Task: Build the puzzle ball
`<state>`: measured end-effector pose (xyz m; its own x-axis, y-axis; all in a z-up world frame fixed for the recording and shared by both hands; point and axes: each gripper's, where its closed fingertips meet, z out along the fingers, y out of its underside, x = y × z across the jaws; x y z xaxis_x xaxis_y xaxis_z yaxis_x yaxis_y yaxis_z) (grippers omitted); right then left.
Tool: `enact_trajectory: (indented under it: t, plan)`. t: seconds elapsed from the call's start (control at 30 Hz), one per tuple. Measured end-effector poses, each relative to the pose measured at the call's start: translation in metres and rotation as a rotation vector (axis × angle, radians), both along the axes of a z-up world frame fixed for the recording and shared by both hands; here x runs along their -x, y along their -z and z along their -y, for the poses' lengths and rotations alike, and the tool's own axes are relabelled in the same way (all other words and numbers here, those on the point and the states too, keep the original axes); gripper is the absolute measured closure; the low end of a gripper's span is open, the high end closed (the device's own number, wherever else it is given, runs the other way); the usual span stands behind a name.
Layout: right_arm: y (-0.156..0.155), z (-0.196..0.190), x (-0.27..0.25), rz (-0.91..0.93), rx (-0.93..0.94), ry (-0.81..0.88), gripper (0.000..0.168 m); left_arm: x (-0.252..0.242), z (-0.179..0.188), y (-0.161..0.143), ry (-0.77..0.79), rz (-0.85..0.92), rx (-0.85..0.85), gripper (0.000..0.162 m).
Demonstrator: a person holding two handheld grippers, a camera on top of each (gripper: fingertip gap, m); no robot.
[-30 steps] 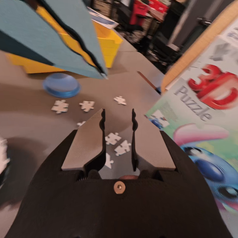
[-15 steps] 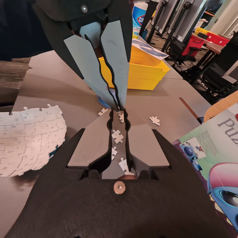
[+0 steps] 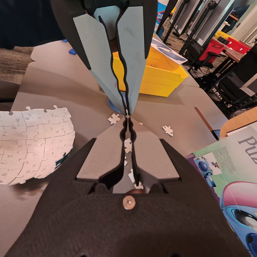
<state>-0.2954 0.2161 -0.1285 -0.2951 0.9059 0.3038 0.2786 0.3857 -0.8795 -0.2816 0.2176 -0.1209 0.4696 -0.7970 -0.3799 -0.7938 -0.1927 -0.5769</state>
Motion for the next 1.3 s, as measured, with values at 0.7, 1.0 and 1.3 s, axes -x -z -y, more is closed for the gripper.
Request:
enact_trajectory:
  t: [0.7, 1.0, 1.3]
  plan:
    - [-0.003, -0.008, -0.004, 0.012, 0.029, 0.038, 0.168, 0.004, -0.003, 0.002, -0.036, 0.029, 0.032, 0.150]
    - [-0.006, -0.014, -0.005, -0.001, 0.061, 0.052, 0.168, 0.016, -0.006, 0.002, -0.101, 0.072, 0.026, 0.146]
    - [0.000, -0.010, -0.003, 0.024, 0.113, 0.025, 0.168, 0.017, -0.006, 0.006, -0.120, 0.118, 0.055, 0.162]
